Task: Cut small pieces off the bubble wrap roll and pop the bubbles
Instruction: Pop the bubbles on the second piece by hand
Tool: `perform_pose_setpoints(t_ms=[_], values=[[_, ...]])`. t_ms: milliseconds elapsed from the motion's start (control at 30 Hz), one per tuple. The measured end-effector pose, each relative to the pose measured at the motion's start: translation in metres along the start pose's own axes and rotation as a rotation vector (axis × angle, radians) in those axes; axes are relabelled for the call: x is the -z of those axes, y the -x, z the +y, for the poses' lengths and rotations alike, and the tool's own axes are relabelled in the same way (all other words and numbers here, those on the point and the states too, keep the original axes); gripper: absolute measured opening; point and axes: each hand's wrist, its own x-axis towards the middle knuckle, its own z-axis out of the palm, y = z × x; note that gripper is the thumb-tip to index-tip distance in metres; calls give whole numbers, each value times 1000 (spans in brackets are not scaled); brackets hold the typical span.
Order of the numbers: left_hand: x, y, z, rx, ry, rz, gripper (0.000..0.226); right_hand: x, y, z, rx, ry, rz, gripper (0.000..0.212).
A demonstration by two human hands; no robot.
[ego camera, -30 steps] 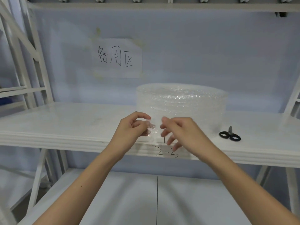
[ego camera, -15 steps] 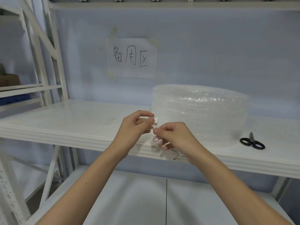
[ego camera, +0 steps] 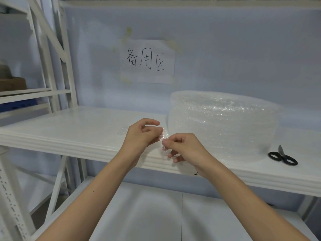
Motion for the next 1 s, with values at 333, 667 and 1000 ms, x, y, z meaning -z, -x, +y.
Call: perform_pose_setpoints(t_ms=[333, 667, 1000], values=[[4, -5, 1, -42, -27, -10, 19, -8, -8, -1, -8, -62, 40, 12], [4, -6, 2, -43, 28, -50, 17, -12, -13, 2, 121, -148, 69, 18], [10, -10, 1, -19, 48, -67, 18, -12, -20, 8, 111, -168, 2, 12]])
